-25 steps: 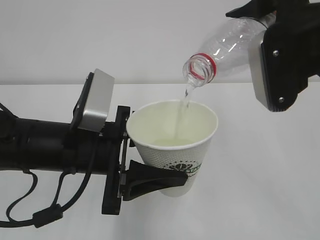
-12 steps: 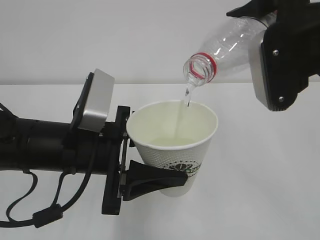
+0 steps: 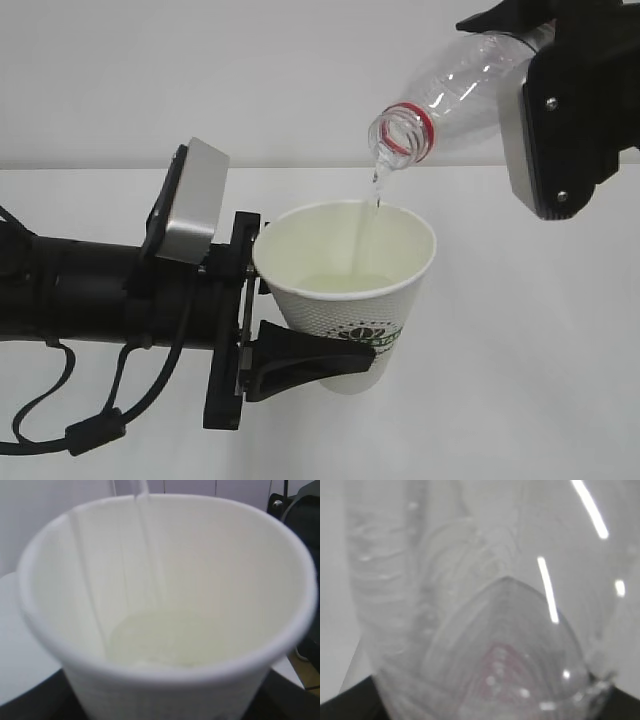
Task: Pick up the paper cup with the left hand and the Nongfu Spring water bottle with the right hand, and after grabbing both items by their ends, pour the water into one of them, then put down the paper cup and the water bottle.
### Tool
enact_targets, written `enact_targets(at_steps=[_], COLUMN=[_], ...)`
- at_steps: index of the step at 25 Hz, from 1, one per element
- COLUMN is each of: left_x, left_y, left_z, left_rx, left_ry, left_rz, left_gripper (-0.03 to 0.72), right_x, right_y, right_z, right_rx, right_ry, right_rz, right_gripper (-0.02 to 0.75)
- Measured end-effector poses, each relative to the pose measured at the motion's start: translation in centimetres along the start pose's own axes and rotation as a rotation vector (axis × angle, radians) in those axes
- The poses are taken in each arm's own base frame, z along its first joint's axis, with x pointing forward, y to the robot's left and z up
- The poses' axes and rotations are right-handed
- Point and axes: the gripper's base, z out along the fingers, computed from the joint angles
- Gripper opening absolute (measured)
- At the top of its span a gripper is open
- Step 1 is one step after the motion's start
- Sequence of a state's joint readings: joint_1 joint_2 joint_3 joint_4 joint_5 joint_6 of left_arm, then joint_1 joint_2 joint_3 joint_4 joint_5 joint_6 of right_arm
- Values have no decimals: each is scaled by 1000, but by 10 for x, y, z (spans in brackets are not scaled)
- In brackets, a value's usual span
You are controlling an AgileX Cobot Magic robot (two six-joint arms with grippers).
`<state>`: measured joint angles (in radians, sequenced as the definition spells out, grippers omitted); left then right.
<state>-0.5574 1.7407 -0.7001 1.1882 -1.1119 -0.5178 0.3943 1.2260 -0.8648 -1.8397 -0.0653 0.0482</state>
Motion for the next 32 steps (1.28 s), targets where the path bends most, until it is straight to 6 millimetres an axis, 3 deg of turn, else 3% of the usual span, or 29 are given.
enact_targets(at_steps=[32], left_x=[3], left_y=[2], left_z=[0], left_rx=[-17], left_ry=[29], left_rz=[0], left_gripper=[498], right_x=[1], right_y=[0], right_z=[0], right_rx=[0], right_ry=[8], right_rz=[-4], right_gripper=[470])
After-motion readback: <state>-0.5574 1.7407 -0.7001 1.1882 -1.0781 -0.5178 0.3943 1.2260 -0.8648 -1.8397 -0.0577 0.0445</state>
